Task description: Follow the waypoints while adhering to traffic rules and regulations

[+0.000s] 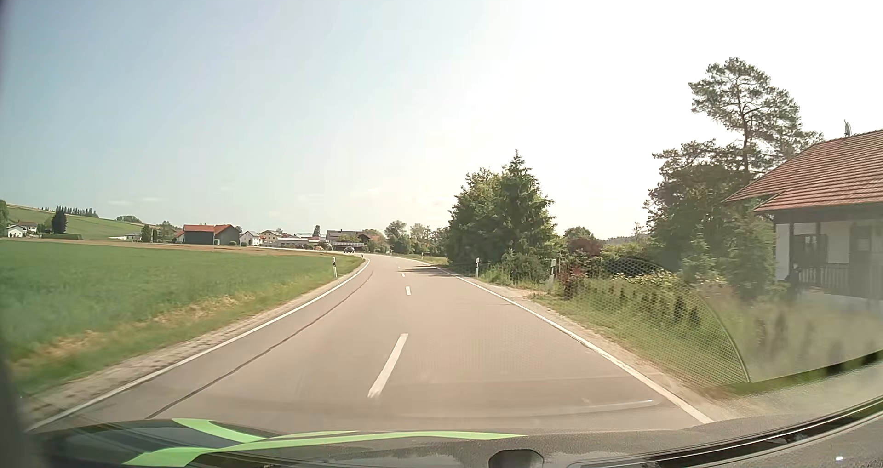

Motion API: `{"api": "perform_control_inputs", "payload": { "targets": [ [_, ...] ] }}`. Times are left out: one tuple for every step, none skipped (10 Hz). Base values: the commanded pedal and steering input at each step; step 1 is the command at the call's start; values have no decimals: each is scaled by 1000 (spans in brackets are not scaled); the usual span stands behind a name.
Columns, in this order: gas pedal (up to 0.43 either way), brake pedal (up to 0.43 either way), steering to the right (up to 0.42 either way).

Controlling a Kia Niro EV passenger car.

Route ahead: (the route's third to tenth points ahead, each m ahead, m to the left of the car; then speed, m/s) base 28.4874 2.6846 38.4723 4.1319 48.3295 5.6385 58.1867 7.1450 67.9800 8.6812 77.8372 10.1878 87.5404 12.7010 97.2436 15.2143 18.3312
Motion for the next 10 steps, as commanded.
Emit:
{"api": "perform_control_inputs", "payload": {
  "targets": [
    [138,0,-29],
    [150,0,-30],
    [150,0,-30],
    [150,0,-30],
    [150,0,-30],
    [150,0,-30],
    [150,0,-29],
    [150,0,-27],
    [150,0,-25],
    [150,0,-25]
  ]
}}
